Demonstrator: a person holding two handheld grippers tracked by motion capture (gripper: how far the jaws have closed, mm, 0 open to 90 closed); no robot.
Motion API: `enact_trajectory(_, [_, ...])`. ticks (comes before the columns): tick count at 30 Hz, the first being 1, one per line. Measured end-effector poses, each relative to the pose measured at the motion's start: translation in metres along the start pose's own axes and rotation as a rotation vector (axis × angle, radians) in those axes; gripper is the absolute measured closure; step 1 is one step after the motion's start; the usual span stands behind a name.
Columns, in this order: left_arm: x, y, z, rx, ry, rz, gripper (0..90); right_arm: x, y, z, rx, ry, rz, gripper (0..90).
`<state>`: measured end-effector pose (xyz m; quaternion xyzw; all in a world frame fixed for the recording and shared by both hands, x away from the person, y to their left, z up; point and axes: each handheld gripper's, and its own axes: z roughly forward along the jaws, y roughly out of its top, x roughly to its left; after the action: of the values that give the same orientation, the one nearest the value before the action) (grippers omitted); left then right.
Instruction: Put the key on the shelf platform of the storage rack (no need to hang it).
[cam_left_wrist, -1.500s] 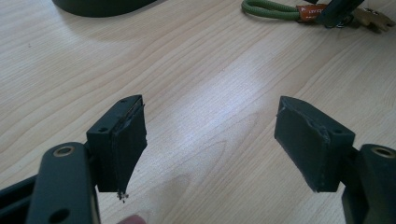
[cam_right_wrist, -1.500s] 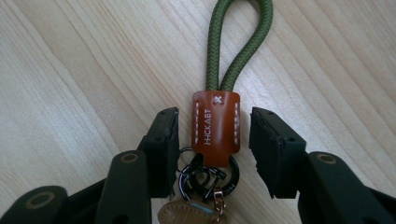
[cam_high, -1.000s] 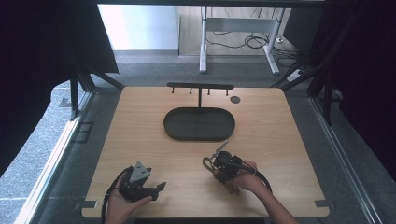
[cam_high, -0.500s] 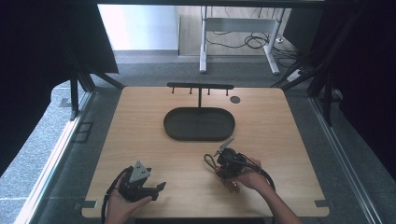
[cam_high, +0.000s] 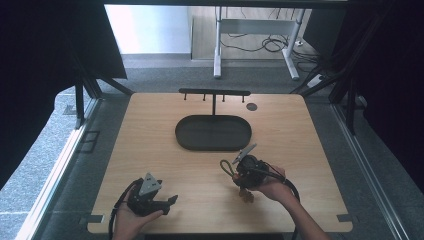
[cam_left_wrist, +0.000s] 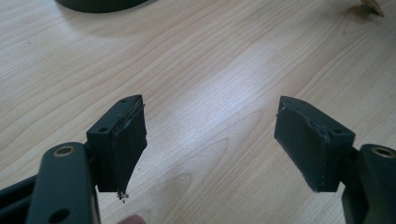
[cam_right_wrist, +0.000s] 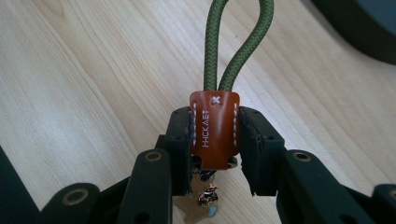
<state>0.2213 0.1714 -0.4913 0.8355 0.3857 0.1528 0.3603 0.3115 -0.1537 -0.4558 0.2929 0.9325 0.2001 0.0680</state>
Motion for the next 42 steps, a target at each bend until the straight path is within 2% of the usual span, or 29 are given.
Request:
enact_trajectory(11, [0.000,0.000,0.001,0.005,0.000,0.000,25.6,-0.006,0.001,-0.019,-0.056,-0.009,0.003,66.4])
enact_trajectory(20, [-0.001,0.000,0.003,0.011,-0.005,0.003,25.7,-0.010,0.002,-0.030,-0.078,-0.019,-0.006,66.5])
enact_trajectory(32, [-0.003,0.000,0.005,0.015,-0.008,0.007,25.6,-0.015,0.008,-0.044,-0.086,-0.041,-0.011,66.5])
enact_trajectory(42, [-0.003,0.001,0.005,0.017,-0.007,0.010,25.6,-0.018,0.015,-0.052,-0.096,-0.036,-0.029,66.5])
